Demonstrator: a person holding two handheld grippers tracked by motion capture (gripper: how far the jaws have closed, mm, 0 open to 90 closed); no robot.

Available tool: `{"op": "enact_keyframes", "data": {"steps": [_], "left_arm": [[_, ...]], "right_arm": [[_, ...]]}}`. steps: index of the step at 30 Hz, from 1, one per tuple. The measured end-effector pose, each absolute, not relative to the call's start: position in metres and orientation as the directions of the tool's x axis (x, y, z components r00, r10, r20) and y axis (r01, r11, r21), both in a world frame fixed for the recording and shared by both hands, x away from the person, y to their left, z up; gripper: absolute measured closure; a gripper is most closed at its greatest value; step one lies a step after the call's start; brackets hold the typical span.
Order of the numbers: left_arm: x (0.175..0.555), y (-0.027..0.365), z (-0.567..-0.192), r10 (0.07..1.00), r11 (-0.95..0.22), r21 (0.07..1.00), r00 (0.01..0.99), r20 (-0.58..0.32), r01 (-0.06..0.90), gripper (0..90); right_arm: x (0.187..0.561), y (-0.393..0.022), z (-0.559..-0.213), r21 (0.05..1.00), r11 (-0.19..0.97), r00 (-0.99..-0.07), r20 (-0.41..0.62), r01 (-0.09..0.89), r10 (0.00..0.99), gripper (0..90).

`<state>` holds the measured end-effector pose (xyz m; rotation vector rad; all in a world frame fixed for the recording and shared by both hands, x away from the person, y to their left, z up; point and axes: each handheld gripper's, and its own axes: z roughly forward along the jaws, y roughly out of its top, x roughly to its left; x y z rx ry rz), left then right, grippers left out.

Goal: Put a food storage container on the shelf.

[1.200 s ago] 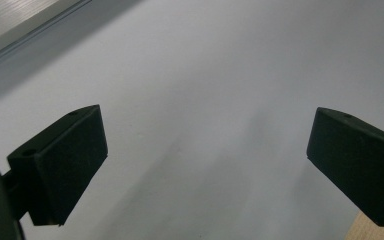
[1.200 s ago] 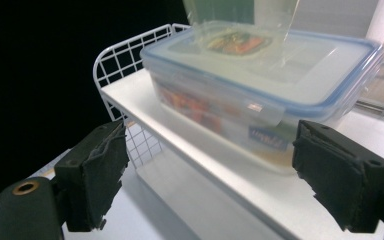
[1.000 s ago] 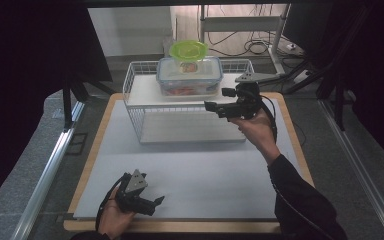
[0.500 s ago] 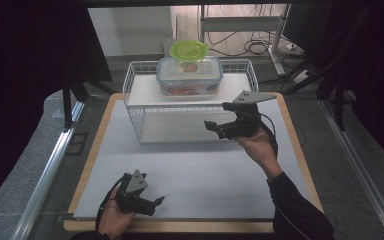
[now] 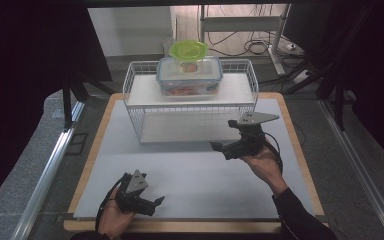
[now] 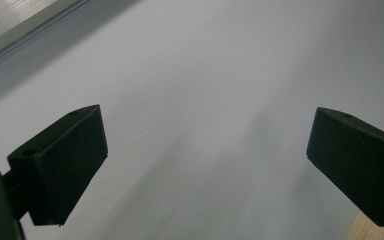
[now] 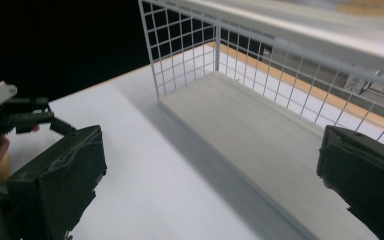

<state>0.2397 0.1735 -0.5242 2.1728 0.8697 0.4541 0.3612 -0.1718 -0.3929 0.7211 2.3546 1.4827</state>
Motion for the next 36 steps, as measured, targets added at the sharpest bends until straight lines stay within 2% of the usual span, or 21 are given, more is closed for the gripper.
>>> {"op": "enact_keyframes", "data": {"steps": [15, 36], "left_arm": [[0.24, 0.173, -0.524, 0.705, -0.496, 0.746, 0.707, 0.047, 0.445, 2.6], [0.24, 0.173, -0.525, 0.706, -0.496, 0.744, 0.706, 0.046, 0.447, 2.6]], "right_arm": [[0.334, -0.184, -0.412, 0.879, 0.386, -0.836, 0.024, 0.278, 0.548, 0.0], [0.31, -0.226, -0.439, 0.871, 0.378, -0.778, 0.01, 0.316, 0.628, 0.0]]}}
